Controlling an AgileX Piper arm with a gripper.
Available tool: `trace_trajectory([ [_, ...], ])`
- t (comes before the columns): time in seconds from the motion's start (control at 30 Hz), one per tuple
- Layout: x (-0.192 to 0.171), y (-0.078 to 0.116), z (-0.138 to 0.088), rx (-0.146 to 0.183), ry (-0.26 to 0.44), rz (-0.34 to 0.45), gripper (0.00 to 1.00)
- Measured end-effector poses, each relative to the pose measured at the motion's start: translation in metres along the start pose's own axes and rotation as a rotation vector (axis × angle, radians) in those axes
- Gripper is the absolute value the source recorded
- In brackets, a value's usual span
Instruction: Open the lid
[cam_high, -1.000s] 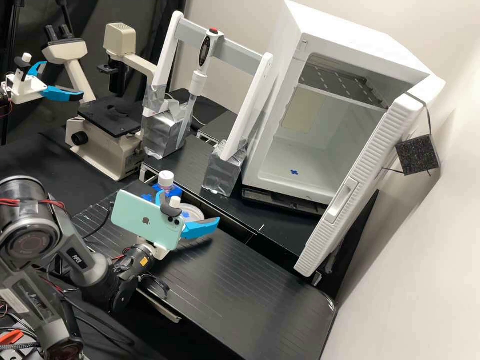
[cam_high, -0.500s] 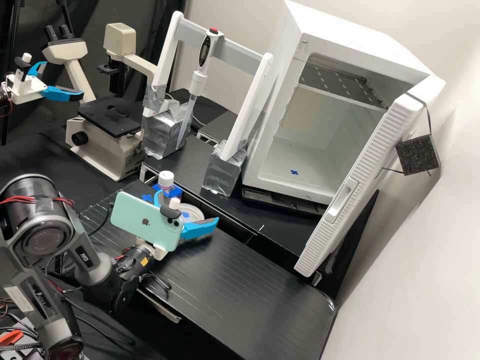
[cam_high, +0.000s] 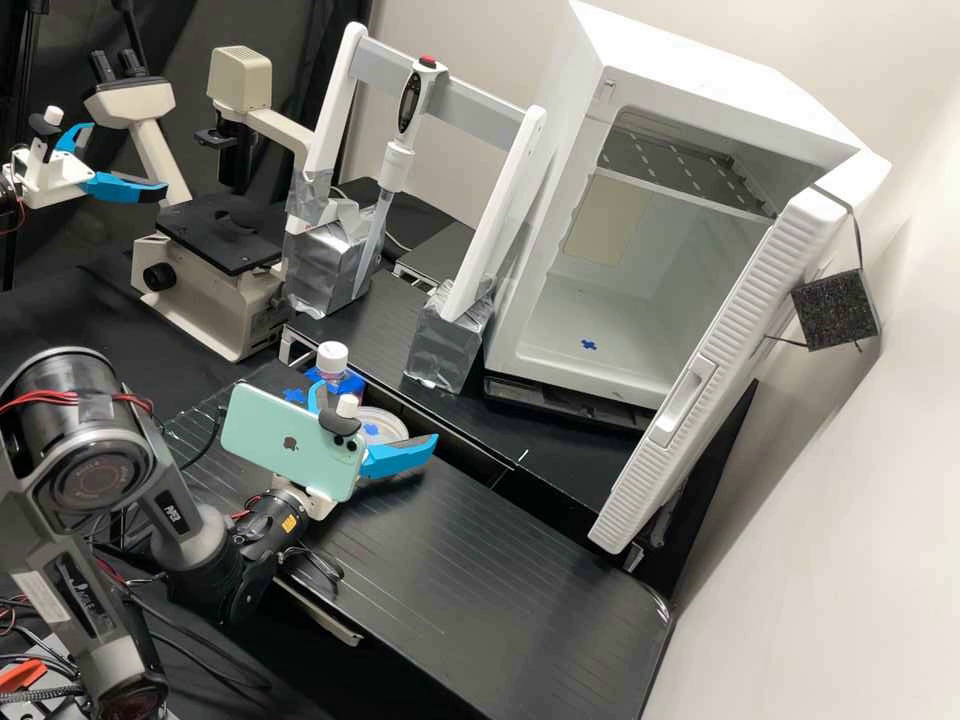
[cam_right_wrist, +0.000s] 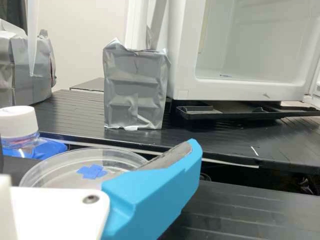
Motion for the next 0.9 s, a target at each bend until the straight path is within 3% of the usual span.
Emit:
trace_trajectory([
  [0.3,-0.006,0.007,0.0,-0.03,-0.023,0.014,1.0],
  [0.63,-0.016,0.018,-0.003,-0.012,-0.02,0.05,1.0],
  [0.9,-0.011,0.01,0.002,0.02,-0.03,-0.003,1.0],
])
